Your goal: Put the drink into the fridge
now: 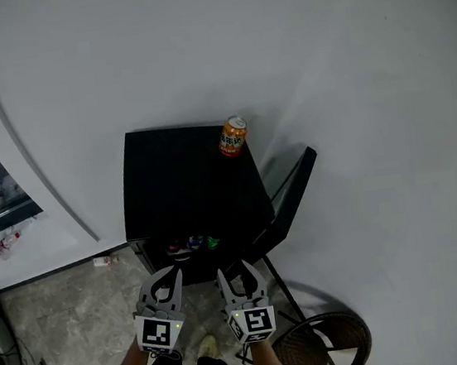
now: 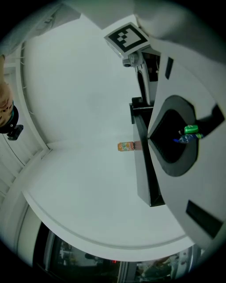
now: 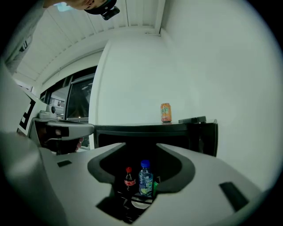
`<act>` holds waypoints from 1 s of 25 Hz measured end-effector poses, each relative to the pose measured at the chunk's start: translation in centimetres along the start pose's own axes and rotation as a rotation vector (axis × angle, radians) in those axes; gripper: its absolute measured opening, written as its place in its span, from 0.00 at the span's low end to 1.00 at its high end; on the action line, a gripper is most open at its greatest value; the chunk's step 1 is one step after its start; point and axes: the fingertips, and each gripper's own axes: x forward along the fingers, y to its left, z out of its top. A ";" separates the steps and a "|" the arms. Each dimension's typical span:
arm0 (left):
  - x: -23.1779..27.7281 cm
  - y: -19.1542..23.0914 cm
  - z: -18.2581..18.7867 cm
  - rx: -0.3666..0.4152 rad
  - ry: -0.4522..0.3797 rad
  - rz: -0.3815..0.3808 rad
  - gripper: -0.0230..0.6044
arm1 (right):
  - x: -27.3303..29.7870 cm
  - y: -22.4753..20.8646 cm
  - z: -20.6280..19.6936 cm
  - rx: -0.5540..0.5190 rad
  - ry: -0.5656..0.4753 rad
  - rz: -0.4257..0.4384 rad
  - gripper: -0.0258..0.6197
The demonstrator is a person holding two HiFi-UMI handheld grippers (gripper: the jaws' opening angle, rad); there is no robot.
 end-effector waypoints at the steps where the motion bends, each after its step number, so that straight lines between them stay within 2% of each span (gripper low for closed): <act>1: -0.1 0.1 0.5 -0.003 0.000 0.000 0.04 | -0.1 0.2 0.6 0.001 0.002 0.005 0.38; 7: -0.9 0.2 2.9 -0.019 0.004 0.001 0.04 | -1.5 0.8 4.0 0.009 -0.013 0.003 0.30; 13: -1.7 0.3 3.8 0.021 0.006 -0.002 0.04 | -2.6 0.9 7.2 -0.004 -0.053 -0.011 0.25; 19: -2.5 0.0 5.1 -0.002 -0.012 0.020 0.04 | -4.1 0.5 8.4 -0.029 -0.065 -0.042 0.14; 25: -2.6 -0.8 5.6 -0.014 -0.023 0.011 0.04 | -5.2 0.1 8.2 -0.026 -0.054 -0.060 0.10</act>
